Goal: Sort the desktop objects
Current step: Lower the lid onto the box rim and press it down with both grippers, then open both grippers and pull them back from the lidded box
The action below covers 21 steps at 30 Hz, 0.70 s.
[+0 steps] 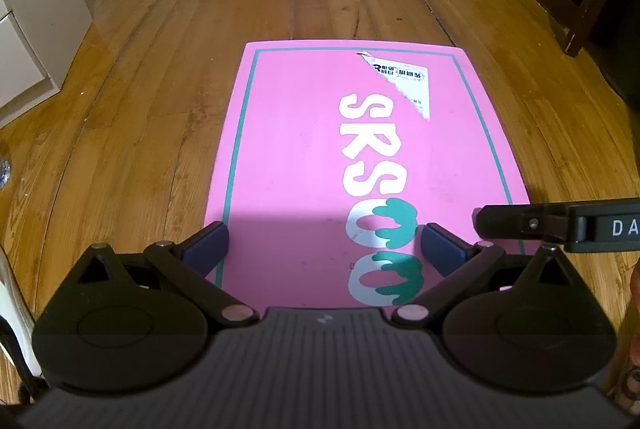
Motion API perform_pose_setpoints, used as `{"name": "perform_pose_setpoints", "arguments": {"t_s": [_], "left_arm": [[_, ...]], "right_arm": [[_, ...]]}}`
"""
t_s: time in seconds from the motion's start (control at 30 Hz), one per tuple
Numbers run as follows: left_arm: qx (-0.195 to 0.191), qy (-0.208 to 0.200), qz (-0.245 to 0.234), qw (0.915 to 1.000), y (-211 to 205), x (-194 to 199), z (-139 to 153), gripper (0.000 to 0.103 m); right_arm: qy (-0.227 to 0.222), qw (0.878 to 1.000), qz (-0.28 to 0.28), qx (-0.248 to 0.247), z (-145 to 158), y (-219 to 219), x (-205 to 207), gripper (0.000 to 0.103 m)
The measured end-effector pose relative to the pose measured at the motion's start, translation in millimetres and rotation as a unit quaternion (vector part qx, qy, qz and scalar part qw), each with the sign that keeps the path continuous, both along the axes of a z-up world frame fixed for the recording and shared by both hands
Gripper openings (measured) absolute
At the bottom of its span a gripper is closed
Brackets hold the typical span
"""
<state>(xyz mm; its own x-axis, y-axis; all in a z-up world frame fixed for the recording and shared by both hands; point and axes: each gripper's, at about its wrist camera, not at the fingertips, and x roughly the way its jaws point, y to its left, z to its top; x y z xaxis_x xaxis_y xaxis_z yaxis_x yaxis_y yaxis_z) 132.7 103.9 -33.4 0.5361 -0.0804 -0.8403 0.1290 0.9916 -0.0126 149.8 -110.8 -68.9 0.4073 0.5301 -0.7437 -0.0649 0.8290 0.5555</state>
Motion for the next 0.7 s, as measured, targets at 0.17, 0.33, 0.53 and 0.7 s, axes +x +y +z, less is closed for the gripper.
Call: {"name": "perform_pose_setpoints", "arguments": {"t_s": [0.17,0.33,0.53,0.7], "left_arm": [[-0.001,-0.014,0.022,0.9997,-3,-3,-1,0.103],[-0.001,-0.025,0.065,0.9976,-3,-17,-3,0.103],[-0.002,-0.037,0.071,0.9968,-2,-23,-4,0.103],[-0.003,-0.053,0.079,0.9954,-3,-29,-6,0.103]], "right_arm": [[0.005,1.0,0.003,0.006,-1,-2,2,0.07],[0.005,1.0,0.012,0.0,0,-3,3,0.07],[-0.004,1.0,0.015,-0.017,2,0,1,0.074],[-0.007,1.0,0.013,-0.021,1,1,1,0.076]]}}
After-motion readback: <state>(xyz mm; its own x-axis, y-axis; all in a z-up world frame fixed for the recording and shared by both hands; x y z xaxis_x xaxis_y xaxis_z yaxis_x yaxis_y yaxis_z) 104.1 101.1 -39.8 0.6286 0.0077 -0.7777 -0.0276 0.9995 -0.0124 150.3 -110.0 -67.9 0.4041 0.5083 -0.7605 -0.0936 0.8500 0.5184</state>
